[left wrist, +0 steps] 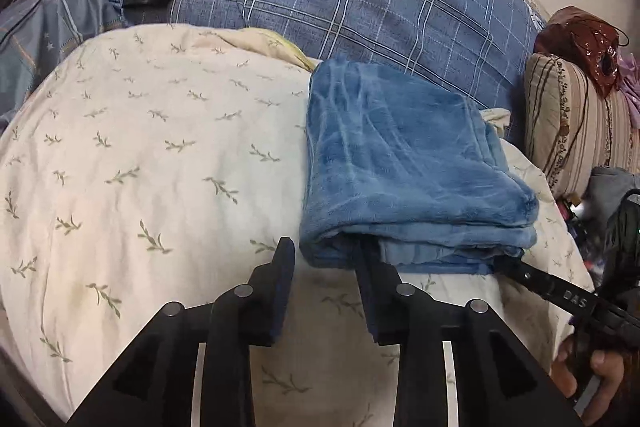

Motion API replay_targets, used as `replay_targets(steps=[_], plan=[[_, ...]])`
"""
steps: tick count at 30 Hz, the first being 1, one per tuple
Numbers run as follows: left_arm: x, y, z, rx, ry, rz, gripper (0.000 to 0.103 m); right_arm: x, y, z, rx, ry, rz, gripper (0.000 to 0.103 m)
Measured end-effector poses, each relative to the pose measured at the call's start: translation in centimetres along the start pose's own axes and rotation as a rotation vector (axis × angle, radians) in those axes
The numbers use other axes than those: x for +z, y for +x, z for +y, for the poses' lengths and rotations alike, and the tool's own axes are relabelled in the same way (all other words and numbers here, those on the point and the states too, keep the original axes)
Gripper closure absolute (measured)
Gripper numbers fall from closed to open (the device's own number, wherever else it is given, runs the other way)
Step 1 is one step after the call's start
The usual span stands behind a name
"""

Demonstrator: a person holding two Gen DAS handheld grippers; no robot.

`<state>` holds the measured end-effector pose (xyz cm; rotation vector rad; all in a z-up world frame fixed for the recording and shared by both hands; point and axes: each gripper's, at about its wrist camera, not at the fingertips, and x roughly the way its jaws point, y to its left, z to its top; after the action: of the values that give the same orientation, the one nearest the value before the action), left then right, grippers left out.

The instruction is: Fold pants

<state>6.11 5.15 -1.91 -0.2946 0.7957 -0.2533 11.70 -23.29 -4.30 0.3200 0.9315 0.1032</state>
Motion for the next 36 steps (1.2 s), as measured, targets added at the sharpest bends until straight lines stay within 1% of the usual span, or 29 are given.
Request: replay_targets(steps=[3, 4, 5, 6, 7, 8, 10, 12, 16, 17, 19, 20, 21, 22, 23, 24, 25, 26, 28, 31, 32, 36], plan=[[0.4, 1.5, 0.2, 0.009, -0.024, 0.011, 0.074, 0.0, 0.2, 0.0, 0.002, 0.003, 0.003, 0.080], [0.6, 2.2, 0.3, 0.007, -0.032, 0.020, 0.078, -0.1, 0.3, 0.0, 0.000, -0.001, 0.004, 0.080], [0.8, 2.4, 0.5, -0.020, -0.057, 0.020, 0.087, -0.1, 0.4, 0.1, 0.001, -0.007, 0.006, 0.080], [1.0, 2.9, 0.4, -0.023, -0.064, 0.021, 0.088, -0.1, 0.4, 0.3, -0.003, -0.022, 0.008, 0.080], [1.0, 2.8, 0.2, -0.012, -0.052, 0.027, 0.090, -0.2, 0.3, 0.6, -0.024, -0.044, 0.009, 0.086], [1.0, 2.6, -0.1, 0.001, -0.032, 0.030, 0.091, -0.2, 0.0, 0.7, -0.045, -0.059, 0.000, 0.095], [0.9, 2.1, -0.8, 0.030, 0.023, 0.018, 0.090, 0.0, -0.2, 0.5, -0.039, -0.050, -0.007, 0.095], [0.5, 3.2, -1.1, 0.075, 0.057, 0.047, 0.090, 0.0, 0.6, 0.1, -0.040, -0.030, 0.025, 0.096], [0.3, 3.1, -2.2, 0.107, 0.102, 0.004, 0.088, -0.1, 0.6, 0.6, -0.063, -0.064, 0.016, 0.095], [0.3, 3.0, -2.3, 0.106, 0.098, 0.007, 0.087, -0.2, 0.6, 0.5, -0.054, -0.056, 0.018, 0.091], [0.3, 2.5, -1.9, 0.077, 0.060, 0.033, 0.085, -0.2, 0.2, 0.1, -0.017, -0.014, 0.028, 0.090], [0.2, 1.9, -1.7, 0.070, 0.052, 0.034, 0.083, -0.3, 0.0, 0.0, -0.004, -0.004, 0.031, 0.082], [0.1, 1.1, -1.7, 0.078, 0.054, 0.022, 0.081, -0.4, -0.4, -0.1, 0.011, 0.006, 0.030, 0.076], [-0.2, 0.3, -1.7, 0.095, 0.065, 0.006, 0.075, -0.5, -1.0, -0.1, 0.023, 0.014, 0.020, 0.059], [-0.4, -0.3, -1.8, 0.114, 0.080, -0.014, 0.068, -0.7, -1.7, 0.0, 0.032, 0.021, 0.012, 0.047], [-0.9, -1.2, -2.0, 0.139, 0.098, -0.032, 0.063, -0.9, -2.1, 0.0, 0.042, 0.027, 0.008, 0.045], [-1.2, -1.6, -2.4, 0.153, 0.111, -0.040, 0.056, -1.3, -2.7, 0.0, 0.063, 0.043, 0.001, 0.043], [-1.5, -1.9, -2.9, 0.167, 0.129, -0.042, 0.053, -1.5, -2.8, 0.1, 0.072, 0.051, 0.005, 0.038], [-2.2, -2.3, -3.9, 0.190, 0.162, -0.032, 0.050, -2.5, -3.0, 0.3, 0.076, 0.064, 0.028, 0.034], [-3.5, -3.0, -5.7, 0.224, 0.223, -0.004, 0.042, -3.4, -3.1, 1.1, 0.055, 0.050, 0.058, 0.034], [-4.0, -3.3, -6.3, 0.248, 0.244, 0.003, 0.040, -3.6, -3.2, 1.2, 0.050, 0.048, 0.062, 0.034], [-5.5, -5.1, -7.6, 0.282, 0.262, 0.039, 0.037, -4.2, -3.9, 2.4, 0.019, 0.017, 0.075, 0.034]])
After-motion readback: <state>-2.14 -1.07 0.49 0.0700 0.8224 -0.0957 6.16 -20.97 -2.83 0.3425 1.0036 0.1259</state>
